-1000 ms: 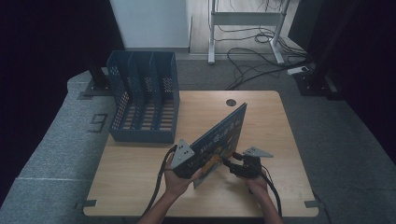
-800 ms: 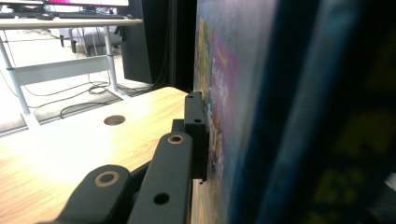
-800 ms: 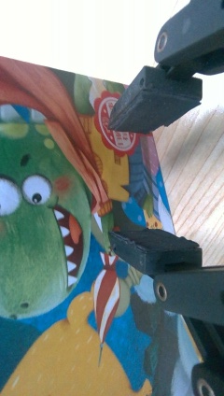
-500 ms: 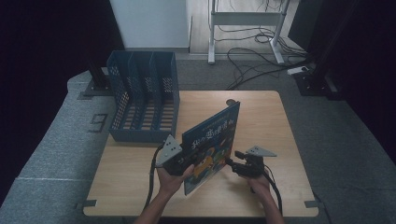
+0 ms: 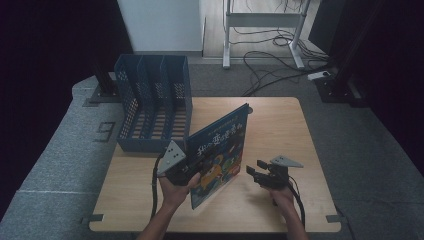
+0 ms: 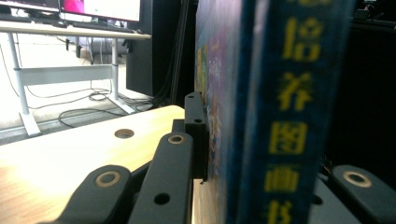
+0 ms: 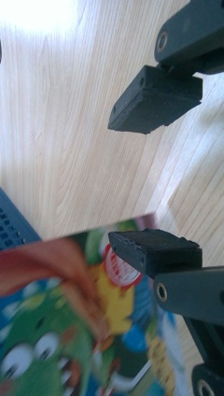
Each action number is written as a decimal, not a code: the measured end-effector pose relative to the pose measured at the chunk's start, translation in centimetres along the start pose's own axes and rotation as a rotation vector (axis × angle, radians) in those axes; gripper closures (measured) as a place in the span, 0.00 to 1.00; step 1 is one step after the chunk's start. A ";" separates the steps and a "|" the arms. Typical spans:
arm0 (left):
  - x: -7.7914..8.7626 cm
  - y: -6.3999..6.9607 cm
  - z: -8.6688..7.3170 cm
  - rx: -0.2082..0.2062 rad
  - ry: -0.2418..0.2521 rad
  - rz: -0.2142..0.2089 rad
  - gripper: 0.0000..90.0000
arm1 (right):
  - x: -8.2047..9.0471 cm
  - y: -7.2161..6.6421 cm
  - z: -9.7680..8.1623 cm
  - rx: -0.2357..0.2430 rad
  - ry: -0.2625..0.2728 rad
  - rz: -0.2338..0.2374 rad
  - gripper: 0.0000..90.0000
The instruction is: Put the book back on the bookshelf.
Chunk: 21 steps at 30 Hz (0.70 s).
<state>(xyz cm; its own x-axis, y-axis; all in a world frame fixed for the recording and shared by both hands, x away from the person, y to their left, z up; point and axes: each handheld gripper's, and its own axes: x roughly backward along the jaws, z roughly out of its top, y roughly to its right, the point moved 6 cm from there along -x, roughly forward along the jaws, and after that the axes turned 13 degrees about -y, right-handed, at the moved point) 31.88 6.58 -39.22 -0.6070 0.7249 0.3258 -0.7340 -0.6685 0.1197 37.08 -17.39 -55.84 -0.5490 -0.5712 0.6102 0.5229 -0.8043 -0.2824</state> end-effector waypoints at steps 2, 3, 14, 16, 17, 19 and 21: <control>0.3 -0.1 0.3 -0.001 0.000 0.005 0.92 | -0.1 0.3 -0.2 0.005 -0.012 -0.023 0.43; 0.5 -0.2 0.4 -0.005 0.000 0.008 0.92 | -0.1 0.4 -0.3 0.006 -0.021 -0.030 0.43; 1.7 -1.1 1.2 0.006 0.007 0.036 0.92 | -1.2 2.1 -1.6 0.024 -0.111 -0.169 0.43; 2.0 -1.2 1.4 0.007 0.011 0.039 0.92 | -1.4 2.3 -1.7 0.019 -0.129 -0.181 0.43; 2.1 -1.3 1.5 0.007 0.013 0.038 0.92 | -1.3 2.4 -1.7 0.018 -0.123 -0.181 0.43; 2.4 -1.4 1.8 0.008 0.016 0.039 0.92 | -1.4 2.5 -1.7 0.023 -0.133 -0.199 0.43; 2.6 -1.5 2.0 0.010 0.020 0.040 0.92 | -1.4 2.6 -1.8 0.023 -0.141 -0.214 0.43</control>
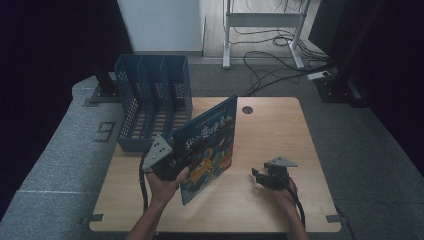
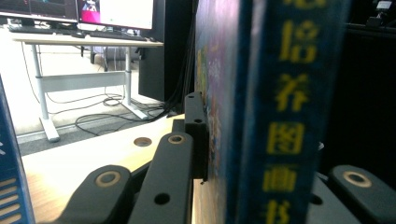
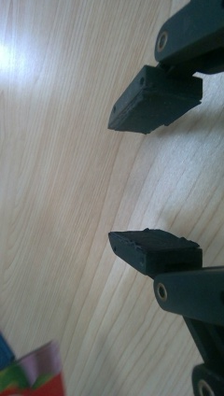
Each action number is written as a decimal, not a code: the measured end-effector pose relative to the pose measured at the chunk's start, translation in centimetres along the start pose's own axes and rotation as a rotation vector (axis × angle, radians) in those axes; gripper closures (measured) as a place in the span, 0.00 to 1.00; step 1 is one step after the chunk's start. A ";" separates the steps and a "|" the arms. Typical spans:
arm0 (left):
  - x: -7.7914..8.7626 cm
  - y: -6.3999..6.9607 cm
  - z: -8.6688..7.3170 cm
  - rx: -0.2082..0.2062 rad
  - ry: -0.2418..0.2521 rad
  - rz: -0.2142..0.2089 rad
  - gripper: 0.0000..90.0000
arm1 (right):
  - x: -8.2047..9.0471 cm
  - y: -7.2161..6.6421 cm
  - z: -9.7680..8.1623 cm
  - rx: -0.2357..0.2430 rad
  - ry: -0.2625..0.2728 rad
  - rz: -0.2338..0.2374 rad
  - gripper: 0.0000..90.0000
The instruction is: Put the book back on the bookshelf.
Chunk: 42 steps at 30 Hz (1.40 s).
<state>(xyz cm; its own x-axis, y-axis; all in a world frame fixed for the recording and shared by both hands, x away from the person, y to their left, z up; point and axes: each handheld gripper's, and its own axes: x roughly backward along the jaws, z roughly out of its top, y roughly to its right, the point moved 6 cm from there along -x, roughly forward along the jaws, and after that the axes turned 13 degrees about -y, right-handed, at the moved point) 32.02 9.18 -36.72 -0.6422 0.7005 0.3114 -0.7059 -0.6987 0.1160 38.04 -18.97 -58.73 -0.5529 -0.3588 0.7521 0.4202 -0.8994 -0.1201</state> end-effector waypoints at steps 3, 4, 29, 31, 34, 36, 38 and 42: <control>0.3 -0.3 0.3 0.000 -0.003 0.011 0.92 | -0.2 0.2 -0.1 -0.010 -0.029 -0.020 0.43; 0.3 -0.3 0.4 -0.001 -0.003 0.015 0.92 | -0.3 0.3 -0.1 -0.019 -0.041 -0.026 0.43; 1.6 -1.9 2.1 0.025 0.028 0.063 0.92 | -0.5 -0.3 -0.3 0.025 -0.065 -0.123 0.40; 1.6 -2.1 2.3 0.029 0.030 0.068 0.92 | -0.4 -0.2 -0.3 0.021 -0.064 -0.116 0.40; 1.7 -2.3 2.5 0.034 0.035 0.070 0.92 | -0.3 -0.2 -0.4 0.009 -0.063 -0.104 0.40; 1.8 -2.5 2.6 0.042 0.038 0.069 0.92 | -0.3 -0.2 -0.4 0.011 -0.061 -0.108 0.40; 1.9 -2.7 2.7 0.045 0.038 0.069 0.92 | -0.4 -0.2 -0.4 0.017 -0.063 -0.114 0.40; 2.1 -3.0 3.0 0.040 0.040 0.080 0.92 | -0.4 -0.3 -0.4 0.018 -0.066 -0.119 0.40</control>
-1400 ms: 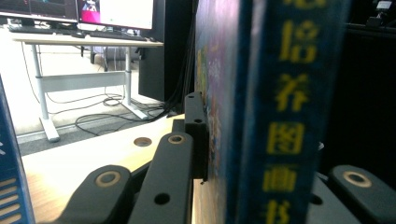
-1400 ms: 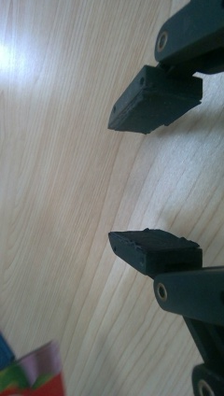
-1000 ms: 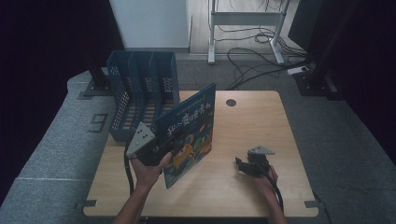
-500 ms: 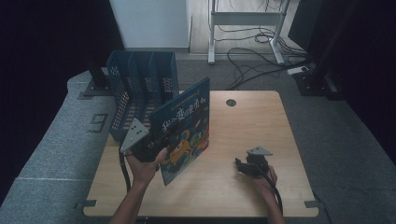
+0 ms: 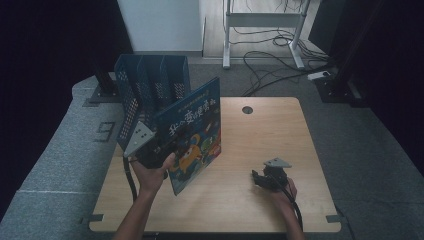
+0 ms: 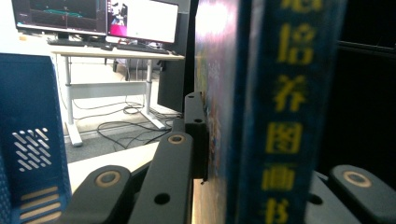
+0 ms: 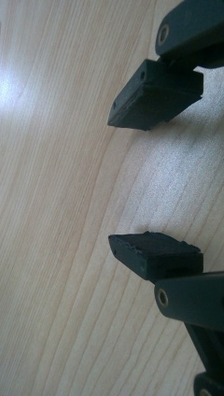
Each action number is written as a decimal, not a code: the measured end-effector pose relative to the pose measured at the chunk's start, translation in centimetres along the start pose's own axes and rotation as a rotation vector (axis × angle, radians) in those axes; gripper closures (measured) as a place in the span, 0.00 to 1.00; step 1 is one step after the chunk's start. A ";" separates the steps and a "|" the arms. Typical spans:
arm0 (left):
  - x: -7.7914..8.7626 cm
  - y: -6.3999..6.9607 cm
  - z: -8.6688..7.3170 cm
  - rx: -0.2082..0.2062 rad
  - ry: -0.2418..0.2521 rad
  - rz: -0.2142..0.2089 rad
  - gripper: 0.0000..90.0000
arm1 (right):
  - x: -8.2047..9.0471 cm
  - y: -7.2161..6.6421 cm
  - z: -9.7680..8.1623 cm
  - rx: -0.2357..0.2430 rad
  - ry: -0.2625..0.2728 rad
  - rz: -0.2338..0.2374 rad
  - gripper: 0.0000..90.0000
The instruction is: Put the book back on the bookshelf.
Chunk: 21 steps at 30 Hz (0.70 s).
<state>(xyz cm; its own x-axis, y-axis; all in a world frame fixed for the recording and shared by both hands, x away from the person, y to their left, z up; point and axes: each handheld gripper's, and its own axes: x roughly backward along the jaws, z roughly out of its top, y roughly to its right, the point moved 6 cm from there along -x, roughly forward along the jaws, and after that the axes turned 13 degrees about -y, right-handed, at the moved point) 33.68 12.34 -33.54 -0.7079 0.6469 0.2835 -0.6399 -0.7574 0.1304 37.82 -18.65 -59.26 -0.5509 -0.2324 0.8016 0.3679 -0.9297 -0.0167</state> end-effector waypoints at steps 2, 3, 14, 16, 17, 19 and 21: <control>0.1 -0.2 0.2 0.003 0.005 0.005 0.92 | 0.0 0.0 0.0 0.001 0.001 -0.001 0.40; 0.2 -0.3 0.4 0.003 0.006 0.008 0.92 | 0.0 0.0 0.0 0.001 0.001 -0.001 0.40; 0.9 -0.9 1.9 -0.010 0.043 0.048 0.92 | 0.0 0.0 0.0 0.001 -0.001 0.001 0.39; 1.0 -1.0 2.1 -0.013 0.048 0.054 0.92 | 0.0 0.0 0.0 0.001 -0.001 0.001 0.39; 1.1 -1.1 2.2 -0.017 0.047 0.059 0.92 | 0.0 0.0 0.0 0.001 -0.001 0.001 0.39; 1.2 -1.3 2.4 -0.017 0.050 0.067 0.92 | 0.0 0.0 0.0 0.001 -0.001 0.002 0.39; 1.3 -1.5 2.6 -0.018 0.054 0.076 0.92 | 0.0 0.0 0.0 0.001 -0.001 0.000 0.39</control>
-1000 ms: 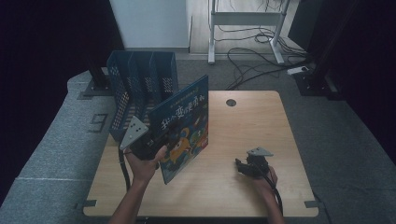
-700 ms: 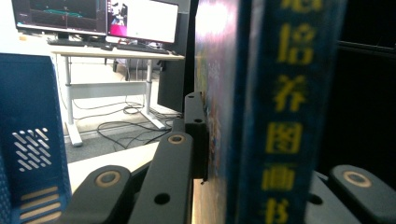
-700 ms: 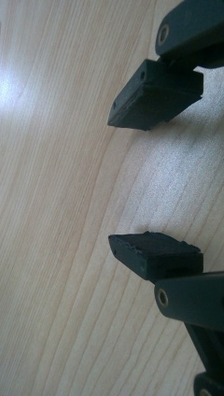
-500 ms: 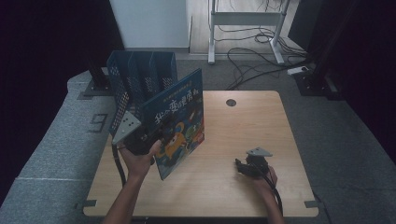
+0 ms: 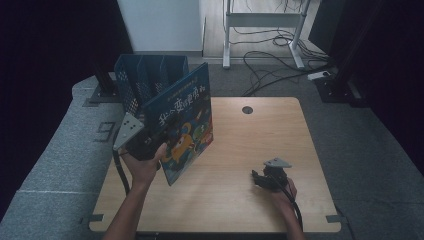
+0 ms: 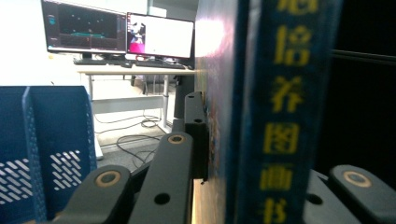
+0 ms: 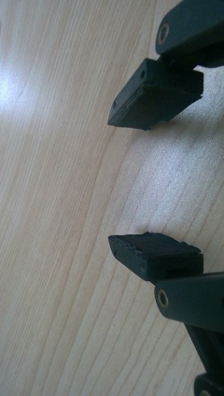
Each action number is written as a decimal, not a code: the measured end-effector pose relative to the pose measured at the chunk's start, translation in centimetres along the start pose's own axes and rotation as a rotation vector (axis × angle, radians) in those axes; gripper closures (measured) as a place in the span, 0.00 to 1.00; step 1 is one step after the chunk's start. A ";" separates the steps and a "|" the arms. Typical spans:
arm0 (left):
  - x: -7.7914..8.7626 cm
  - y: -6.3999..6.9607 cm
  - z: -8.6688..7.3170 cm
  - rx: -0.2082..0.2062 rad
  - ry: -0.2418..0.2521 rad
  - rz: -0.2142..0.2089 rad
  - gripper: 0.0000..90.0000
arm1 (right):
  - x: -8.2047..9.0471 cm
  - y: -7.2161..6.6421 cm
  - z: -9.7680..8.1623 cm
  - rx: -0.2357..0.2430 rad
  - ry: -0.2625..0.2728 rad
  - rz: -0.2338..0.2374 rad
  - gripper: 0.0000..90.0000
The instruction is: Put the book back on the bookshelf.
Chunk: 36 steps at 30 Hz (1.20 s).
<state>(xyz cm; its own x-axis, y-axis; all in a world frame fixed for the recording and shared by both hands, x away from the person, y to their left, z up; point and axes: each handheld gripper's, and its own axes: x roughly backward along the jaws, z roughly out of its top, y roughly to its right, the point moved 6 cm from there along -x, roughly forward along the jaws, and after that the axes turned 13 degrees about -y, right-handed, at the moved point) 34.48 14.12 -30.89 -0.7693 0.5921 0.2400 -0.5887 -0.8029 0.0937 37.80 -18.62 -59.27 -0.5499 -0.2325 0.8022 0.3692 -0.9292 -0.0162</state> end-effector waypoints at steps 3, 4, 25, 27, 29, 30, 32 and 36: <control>0.2 -0.5 0.3 0.000 0.004 0.012 0.92 | 0.0 0.0 0.0 0.001 0.000 0.000 0.39; 0.3 -0.6 0.5 0.002 0.006 0.014 0.92 | 0.0 0.0 0.0 0.000 0.000 0.000 0.39; 2.1 -3.9 1.8 0.024 0.039 0.119 0.92 | 0.0 0.0 0.0 0.001 0.002 -0.002 0.39; 2.2 -4.2 1.9 0.027 0.041 0.124 0.92 | 0.0 0.0 0.0 0.001 0.001 -0.002 0.39; 2.3 -4.4 1.9 0.033 0.037 0.131 0.92 | 0.0 0.0 0.0 0.001 0.001 -0.002 0.39; 2.4 -4.4 2.0 0.031 0.035 0.135 0.92 | 0.0 0.0 0.0 0.001 0.001 -0.002 0.39; 2.4 -4.6 2.2 0.028 0.035 0.134 0.92 | 0.0 0.0 0.0 0.001 0.001 -0.002 0.39; 2.5 -4.8 2.4 0.026 0.040 0.140 0.92 | 0.0 0.0 0.0 0.001 0.002 -0.002 0.39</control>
<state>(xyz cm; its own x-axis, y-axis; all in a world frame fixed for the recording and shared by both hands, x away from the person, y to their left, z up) 35.96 19.26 -28.41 -0.8533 0.4758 0.2135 -0.4684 -0.8792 0.0870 37.81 -18.61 -59.27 -0.5519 -0.2309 0.8013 0.3685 -0.9295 -0.0141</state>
